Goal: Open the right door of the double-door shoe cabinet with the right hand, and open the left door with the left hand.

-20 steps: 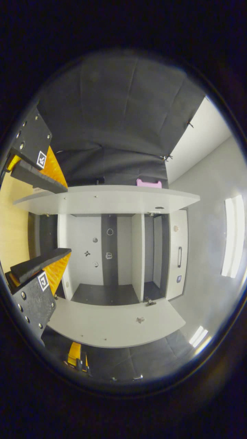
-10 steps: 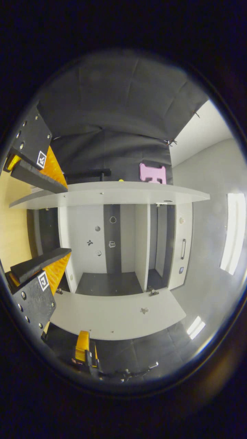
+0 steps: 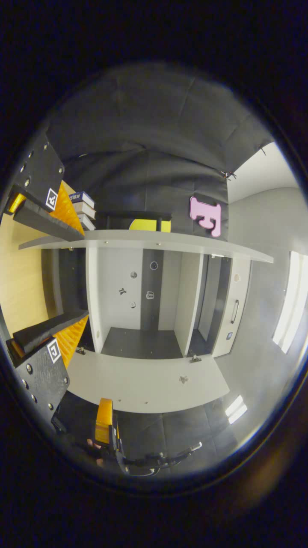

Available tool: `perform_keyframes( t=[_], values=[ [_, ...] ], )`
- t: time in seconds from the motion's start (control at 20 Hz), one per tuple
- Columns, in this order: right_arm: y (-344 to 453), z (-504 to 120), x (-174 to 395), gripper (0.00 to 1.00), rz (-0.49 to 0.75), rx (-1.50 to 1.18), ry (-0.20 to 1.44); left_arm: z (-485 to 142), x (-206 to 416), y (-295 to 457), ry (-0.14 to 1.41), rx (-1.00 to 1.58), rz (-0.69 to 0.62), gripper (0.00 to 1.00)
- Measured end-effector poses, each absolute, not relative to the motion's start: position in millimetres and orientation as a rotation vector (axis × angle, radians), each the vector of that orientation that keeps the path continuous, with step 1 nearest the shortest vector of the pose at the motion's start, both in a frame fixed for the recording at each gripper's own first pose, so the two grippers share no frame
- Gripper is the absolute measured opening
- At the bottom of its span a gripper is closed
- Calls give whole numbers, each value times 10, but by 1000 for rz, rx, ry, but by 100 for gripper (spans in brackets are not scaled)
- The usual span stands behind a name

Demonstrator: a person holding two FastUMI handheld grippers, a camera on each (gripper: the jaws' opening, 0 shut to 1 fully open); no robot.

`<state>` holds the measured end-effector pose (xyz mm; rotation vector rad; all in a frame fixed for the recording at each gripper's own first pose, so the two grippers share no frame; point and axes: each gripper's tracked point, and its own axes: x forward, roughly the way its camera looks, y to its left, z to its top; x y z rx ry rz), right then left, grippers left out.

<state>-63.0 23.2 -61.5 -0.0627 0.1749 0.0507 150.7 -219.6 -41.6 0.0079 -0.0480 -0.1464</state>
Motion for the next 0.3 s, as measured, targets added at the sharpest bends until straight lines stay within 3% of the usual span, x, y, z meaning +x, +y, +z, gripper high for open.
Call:
perform_keyframes(
  t=[0.05,0.25,0.3],
  values=[
    [200,-656,-640,98,41,-63,176,-499,1497,-2223,-40,14,-146,92],
    [20,-855,-645,98,19,-52,188,-756,1474,-2437,7,24,-149,92],
    [-31,-893,-640,94,22,-57,190,-768,1470,-2516,8,25,-151,92]
  ],
)
